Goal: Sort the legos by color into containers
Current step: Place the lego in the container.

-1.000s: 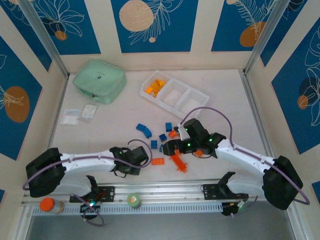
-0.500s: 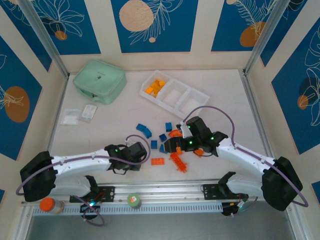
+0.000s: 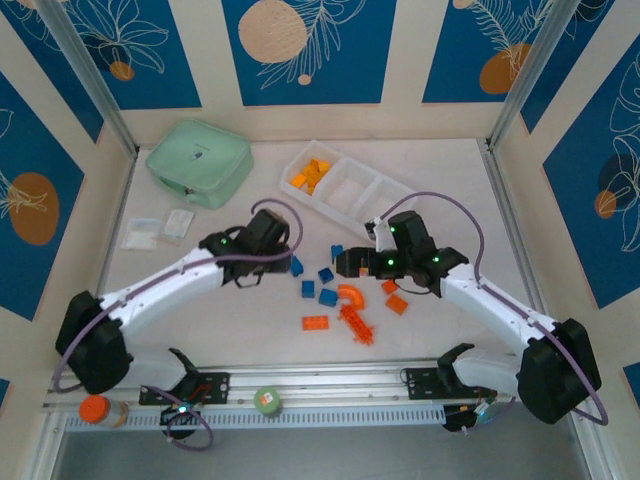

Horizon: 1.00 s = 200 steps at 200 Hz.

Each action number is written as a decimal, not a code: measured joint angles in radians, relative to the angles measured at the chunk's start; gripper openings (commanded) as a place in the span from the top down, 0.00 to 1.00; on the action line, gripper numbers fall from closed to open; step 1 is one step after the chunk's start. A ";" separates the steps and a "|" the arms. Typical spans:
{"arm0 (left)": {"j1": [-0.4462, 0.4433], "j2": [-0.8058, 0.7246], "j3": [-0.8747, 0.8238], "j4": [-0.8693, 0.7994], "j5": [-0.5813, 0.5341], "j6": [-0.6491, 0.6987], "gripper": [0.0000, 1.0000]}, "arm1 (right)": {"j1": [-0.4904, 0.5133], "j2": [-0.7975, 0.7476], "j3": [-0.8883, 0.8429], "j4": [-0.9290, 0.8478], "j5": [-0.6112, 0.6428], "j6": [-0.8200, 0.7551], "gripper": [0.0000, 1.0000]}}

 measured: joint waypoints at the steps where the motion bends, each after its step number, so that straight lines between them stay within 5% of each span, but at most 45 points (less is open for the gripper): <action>1: 0.002 0.004 0.004 0.002 0.000 0.003 0.82 | -0.003 0.001 0.002 0.000 0.001 0.000 0.01; 119: 0.245 0.797 0.917 0.066 0.130 0.205 0.81 | -0.139 0.083 0.133 -0.021 -0.010 -0.037 0.01; 155: 0.254 0.966 1.119 0.031 0.135 0.221 0.65 | -0.145 0.110 0.148 -0.041 -0.014 -0.050 0.01; 200: 0.255 0.996 1.160 0.001 0.135 0.231 0.51 | -0.148 0.128 0.181 -0.055 -0.020 -0.063 0.01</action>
